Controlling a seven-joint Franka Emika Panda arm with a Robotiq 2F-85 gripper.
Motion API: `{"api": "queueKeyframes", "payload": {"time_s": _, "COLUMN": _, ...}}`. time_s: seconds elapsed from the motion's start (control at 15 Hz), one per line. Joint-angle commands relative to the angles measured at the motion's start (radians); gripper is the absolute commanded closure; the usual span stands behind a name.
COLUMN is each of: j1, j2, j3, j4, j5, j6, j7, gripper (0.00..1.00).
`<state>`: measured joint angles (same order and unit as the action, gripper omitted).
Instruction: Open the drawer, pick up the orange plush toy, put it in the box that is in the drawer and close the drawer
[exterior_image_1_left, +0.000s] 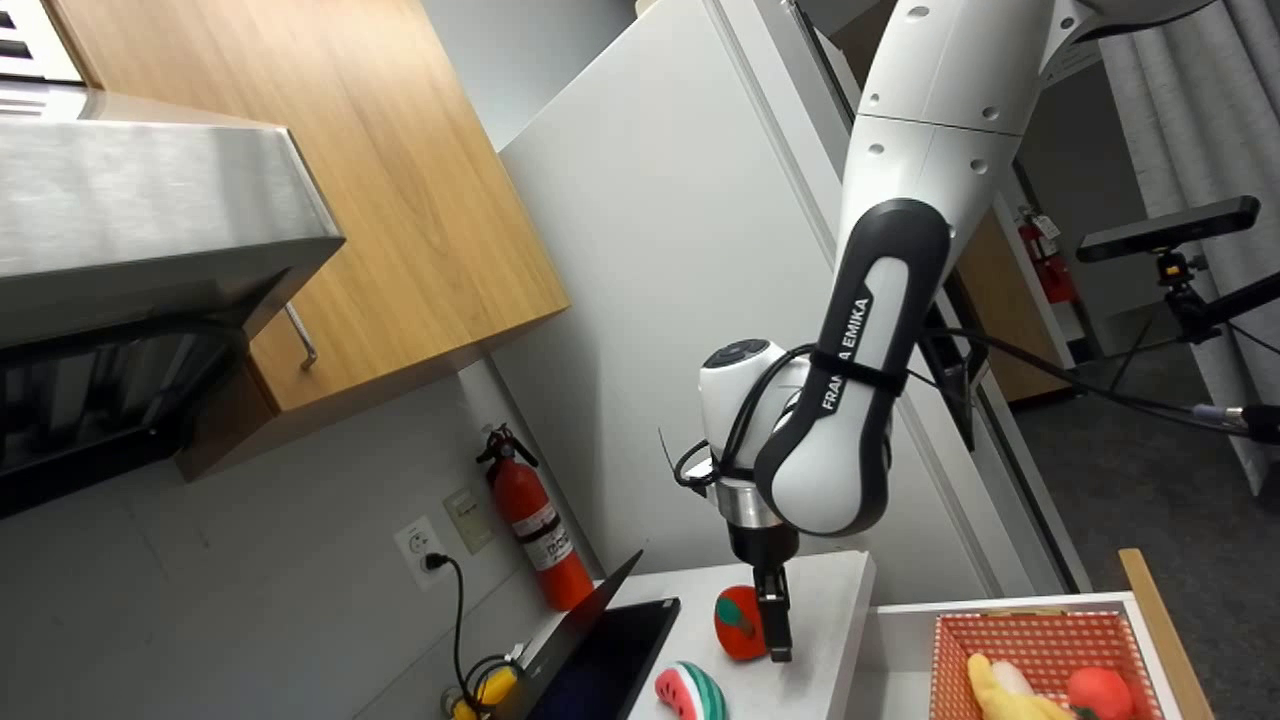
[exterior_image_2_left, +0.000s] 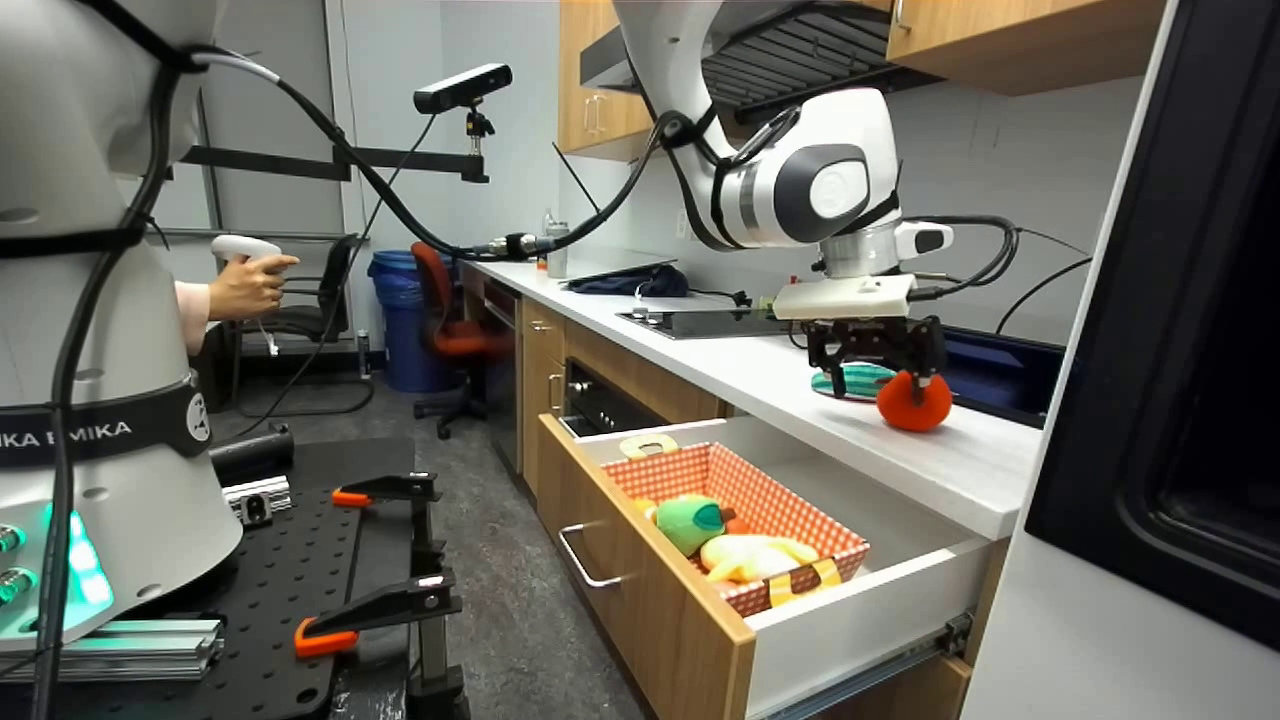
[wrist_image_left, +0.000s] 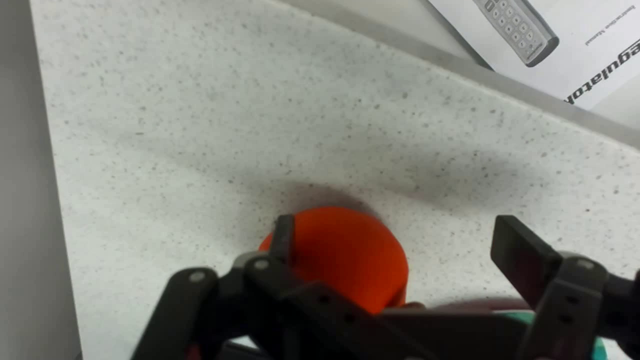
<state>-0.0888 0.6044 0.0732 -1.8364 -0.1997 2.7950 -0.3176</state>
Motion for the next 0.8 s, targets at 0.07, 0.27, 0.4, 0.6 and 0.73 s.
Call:
{"api": "queueKeyframes", "payload": {"time_s": 0.07, "j1": -0.016, "j2": -0.012, "j3": 0.017, "j4": -0.007, "j5": 0.029, "j6": -0.014, "j7": -0.031, "gripper": 0.0}}
{"api": "queueKeyframes", "payload": {"time_s": 0.27, "j1": -0.014, "j2": -0.012, "j3": 0.014, "j4": -0.007, "j5": 0.03, "j6": -0.011, "j7": -0.028, "gripper": 0.0}}
{"api": "queueKeyframes", "payload": {"time_s": 0.4, "j1": -0.016, "j2": -0.009, "j3": 0.016, "j4": -0.008, "j5": 0.032, "j6": 0.007, "j7": -0.027, "gripper": 0.0}}
{"api": "queueKeyframes", "payload": {"time_s": 0.6, "j1": -0.031, "j2": 0.026, "j3": 0.045, "j4": 0.053, "j5": 0.067, "j6": 0.021, "j7": -0.035, "gripper": 0.0}}
{"api": "queueKeyframes", "payload": {"time_s": 0.73, "j1": -0.053, "j2": 0.022, "j3": 0.068, "j4": 0.064, "j5": 0.097, "j6": 0.037, "j7": -0.051, "gripper": 0.0}}
